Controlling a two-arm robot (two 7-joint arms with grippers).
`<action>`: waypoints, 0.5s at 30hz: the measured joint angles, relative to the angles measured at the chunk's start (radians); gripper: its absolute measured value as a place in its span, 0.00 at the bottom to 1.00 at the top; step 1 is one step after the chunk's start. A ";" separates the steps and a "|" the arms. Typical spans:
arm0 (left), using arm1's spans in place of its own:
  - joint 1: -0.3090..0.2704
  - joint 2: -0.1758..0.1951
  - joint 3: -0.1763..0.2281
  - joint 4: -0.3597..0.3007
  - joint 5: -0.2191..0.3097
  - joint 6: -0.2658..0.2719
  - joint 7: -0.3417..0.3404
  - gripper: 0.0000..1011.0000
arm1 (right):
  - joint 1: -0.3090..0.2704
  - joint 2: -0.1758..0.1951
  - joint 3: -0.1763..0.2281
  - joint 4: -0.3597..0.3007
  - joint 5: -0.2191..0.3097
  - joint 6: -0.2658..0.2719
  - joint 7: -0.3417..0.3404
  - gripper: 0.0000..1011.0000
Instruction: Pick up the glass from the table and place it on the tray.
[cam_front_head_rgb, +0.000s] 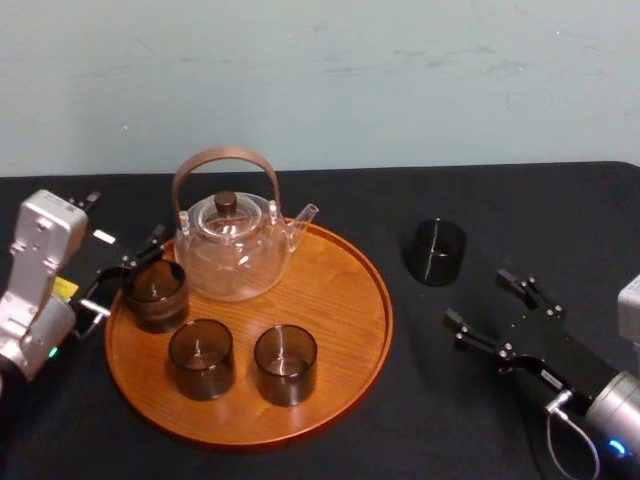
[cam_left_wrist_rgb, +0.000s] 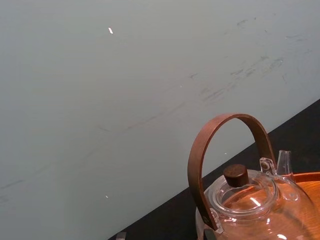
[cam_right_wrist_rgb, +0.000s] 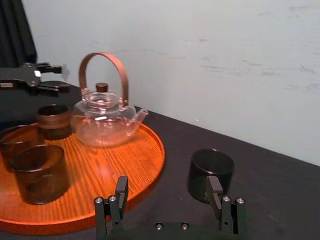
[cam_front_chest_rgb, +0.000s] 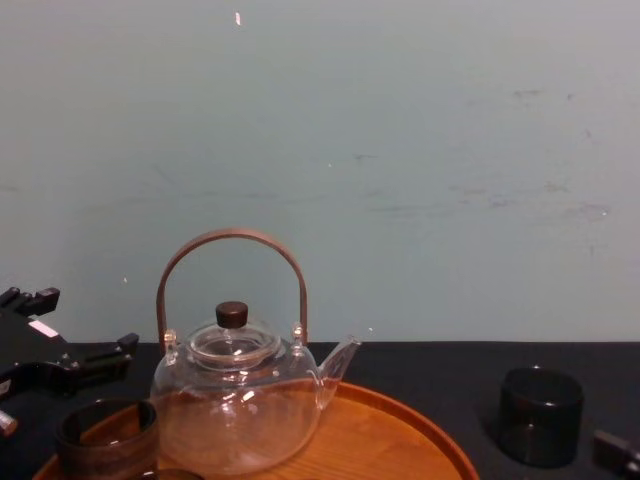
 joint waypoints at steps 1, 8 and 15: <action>0.000 0.000 0.000 0.000 0.000 0.000 0.000 0.99 | 0.000 0.000 0.000 0.000 0.000 0.000 0.000 0.99; 0.000 0.000 0.000 0.000 0.000 0.000 0.000 0.99 | 0.015 -0.023 0.025 0.042 -0.006 0.023 -0.003 0.99; 0.000 0.000 0.000 0.000 0.000 0.000 0.000 0.99 | 0.072 -0.052 0.032 0.112 -0.013 0.048 -0.006 0.99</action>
